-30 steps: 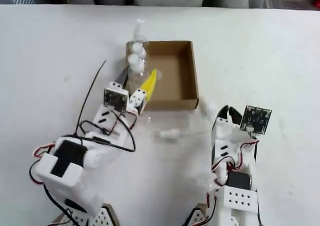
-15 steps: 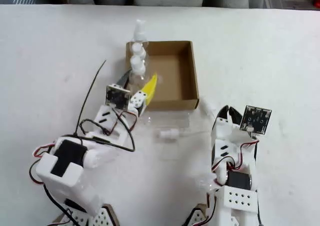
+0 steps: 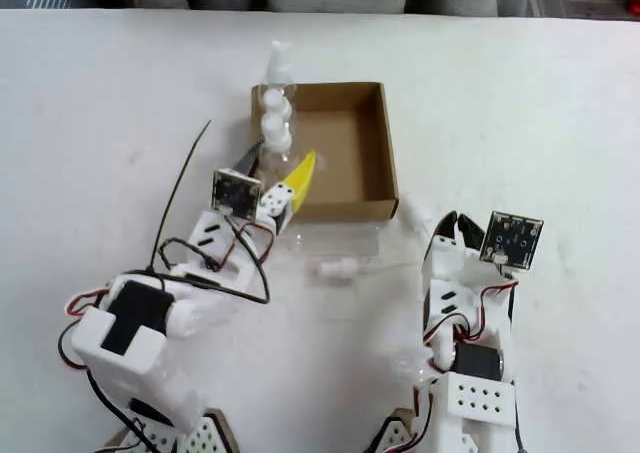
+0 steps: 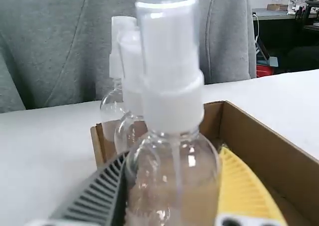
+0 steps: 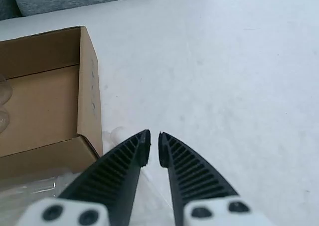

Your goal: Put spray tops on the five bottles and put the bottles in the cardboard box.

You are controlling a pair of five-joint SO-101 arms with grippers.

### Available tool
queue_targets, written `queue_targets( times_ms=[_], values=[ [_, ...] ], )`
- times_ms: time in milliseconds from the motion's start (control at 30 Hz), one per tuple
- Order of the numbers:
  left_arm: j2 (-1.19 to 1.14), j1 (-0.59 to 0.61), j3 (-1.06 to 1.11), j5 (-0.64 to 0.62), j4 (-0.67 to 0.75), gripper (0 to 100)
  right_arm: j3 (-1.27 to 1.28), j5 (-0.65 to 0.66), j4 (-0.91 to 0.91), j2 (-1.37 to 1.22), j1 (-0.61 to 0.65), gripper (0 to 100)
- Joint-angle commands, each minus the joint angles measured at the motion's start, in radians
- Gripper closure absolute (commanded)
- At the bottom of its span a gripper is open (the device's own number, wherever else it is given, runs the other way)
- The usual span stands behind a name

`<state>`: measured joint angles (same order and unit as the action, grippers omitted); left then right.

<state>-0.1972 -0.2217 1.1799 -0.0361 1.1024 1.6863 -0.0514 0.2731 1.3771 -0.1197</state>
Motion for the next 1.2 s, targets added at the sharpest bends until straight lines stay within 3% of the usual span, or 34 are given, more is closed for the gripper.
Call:
queue_targets(
  times_ms=[0,433,667,1167],
  values=[
    [0.016,-0.008,-0.011,-0.005,-0.002,78,0.009,-0.006,-0.016,0.002,-0.012,98.4],
    [0.024,0.018,0.005,-0.005,-0.003,78,0.009,-0.006,-0.016,0.002,-0.012,98.4],
    [0.025,0.012,0.002,-0.005,-0.071,67,0.009,-0.006,-0.016,0.002,-0.012,98.4],
    [0.096,0.019,0.028,-0.008,-0.121,66,0.009,-0.006,-0.016,0.002,-0.012,98.4]
  ],
)
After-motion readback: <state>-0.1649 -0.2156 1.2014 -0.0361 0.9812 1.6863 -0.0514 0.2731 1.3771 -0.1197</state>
